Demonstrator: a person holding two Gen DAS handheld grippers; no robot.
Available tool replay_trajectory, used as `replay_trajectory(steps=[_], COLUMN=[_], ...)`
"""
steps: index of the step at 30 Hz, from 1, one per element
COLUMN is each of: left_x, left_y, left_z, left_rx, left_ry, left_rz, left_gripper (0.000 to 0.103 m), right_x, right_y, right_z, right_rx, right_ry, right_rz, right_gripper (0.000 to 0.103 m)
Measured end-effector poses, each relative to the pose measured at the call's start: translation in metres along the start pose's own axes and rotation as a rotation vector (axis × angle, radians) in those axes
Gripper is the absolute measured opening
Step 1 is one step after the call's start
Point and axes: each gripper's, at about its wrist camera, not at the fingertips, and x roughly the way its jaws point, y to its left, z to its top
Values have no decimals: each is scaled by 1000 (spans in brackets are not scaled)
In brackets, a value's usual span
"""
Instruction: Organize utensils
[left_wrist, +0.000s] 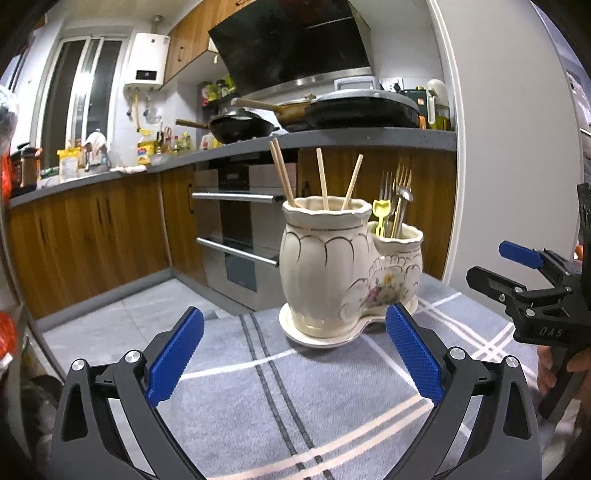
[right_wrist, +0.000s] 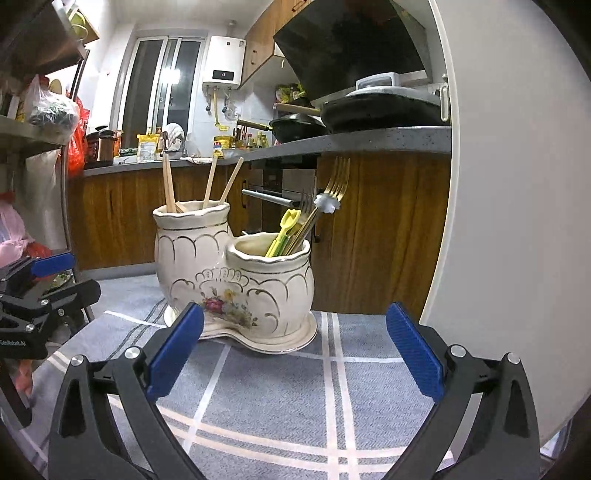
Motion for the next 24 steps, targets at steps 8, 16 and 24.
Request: replay_trajectory(steps=[8, 16, 24], left_x=[-1, -3, -2], left_y=[-1, 2, 3], left_z=[-1, 0, 0], left_rx=[8, -8, -11], left_ry=[-4, -13, -15], left_rz=[13, 23, 23], left_gripper=[98, 98, 98], right_x=[1, -1, -1], right_y=[-4, -4, -4], right_z=[0, -1, -1], right_rx=[22, 32, 32], right_ry=[6, 3, 3], right_rz=[-8, -5, -6], right_gripper=[98, 98, 98])
